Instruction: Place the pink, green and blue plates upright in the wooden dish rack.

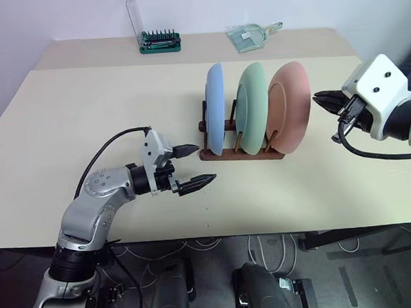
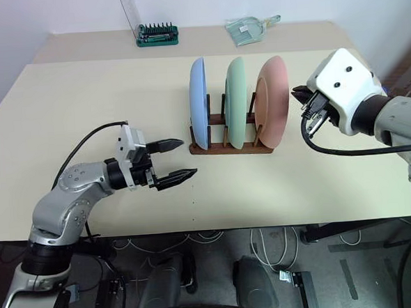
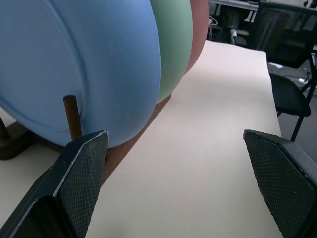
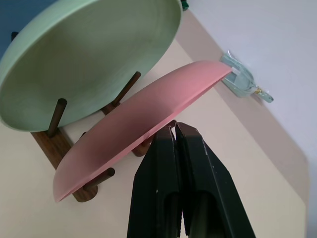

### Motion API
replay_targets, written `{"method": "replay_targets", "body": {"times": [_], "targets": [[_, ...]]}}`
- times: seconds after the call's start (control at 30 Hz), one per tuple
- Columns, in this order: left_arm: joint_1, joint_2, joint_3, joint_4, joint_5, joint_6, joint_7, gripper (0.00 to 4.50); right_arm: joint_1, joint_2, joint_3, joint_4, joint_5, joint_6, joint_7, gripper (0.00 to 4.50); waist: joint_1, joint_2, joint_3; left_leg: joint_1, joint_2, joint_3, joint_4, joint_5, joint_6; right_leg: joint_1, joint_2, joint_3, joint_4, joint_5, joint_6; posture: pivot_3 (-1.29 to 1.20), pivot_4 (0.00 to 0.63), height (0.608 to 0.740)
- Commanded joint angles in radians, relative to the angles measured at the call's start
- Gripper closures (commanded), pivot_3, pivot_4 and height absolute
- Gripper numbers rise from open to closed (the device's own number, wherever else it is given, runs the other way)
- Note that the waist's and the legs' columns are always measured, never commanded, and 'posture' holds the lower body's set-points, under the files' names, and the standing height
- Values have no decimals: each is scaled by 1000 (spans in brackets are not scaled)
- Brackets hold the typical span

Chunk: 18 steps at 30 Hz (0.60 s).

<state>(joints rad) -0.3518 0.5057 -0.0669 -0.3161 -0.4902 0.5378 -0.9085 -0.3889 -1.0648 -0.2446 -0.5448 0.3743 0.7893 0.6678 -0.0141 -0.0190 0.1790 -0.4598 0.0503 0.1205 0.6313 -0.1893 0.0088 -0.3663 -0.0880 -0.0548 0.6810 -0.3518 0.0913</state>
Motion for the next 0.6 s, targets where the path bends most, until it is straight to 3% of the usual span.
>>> {"method": "replay_targets", "body": {"times": [0.03,0.17,0.37,0.6], "targets": [[-5,-3,-5,-29,-15,-4,3,0,-1,-3,-32,11,-28,-19,-16,4435,0,0,0,0,0,0,0,0,0,0,0,0,0,0,0,0,150,732],[-3,-5,23,20,11,-41,24,0,60,44,-104,72,-33,-53,-28,4435,2,0,0,0,0,0,0,0,0,1,0,0,0,0,0,0,150,732],[4,21,93,221,128,-210,96,0,206,201,-257,244,-33,-253,-41,4435,2,0,0,1,-1,0,1,0,0,2,1,-1,0,0,0,0,150,732],[9,72,202,406,143,-332,100,0,312,347,-267,376,-5,-437,0,4435,-2,0,0,3,0,1,0,0,0,2,2,0,0,0,0,0,150,732]]}}
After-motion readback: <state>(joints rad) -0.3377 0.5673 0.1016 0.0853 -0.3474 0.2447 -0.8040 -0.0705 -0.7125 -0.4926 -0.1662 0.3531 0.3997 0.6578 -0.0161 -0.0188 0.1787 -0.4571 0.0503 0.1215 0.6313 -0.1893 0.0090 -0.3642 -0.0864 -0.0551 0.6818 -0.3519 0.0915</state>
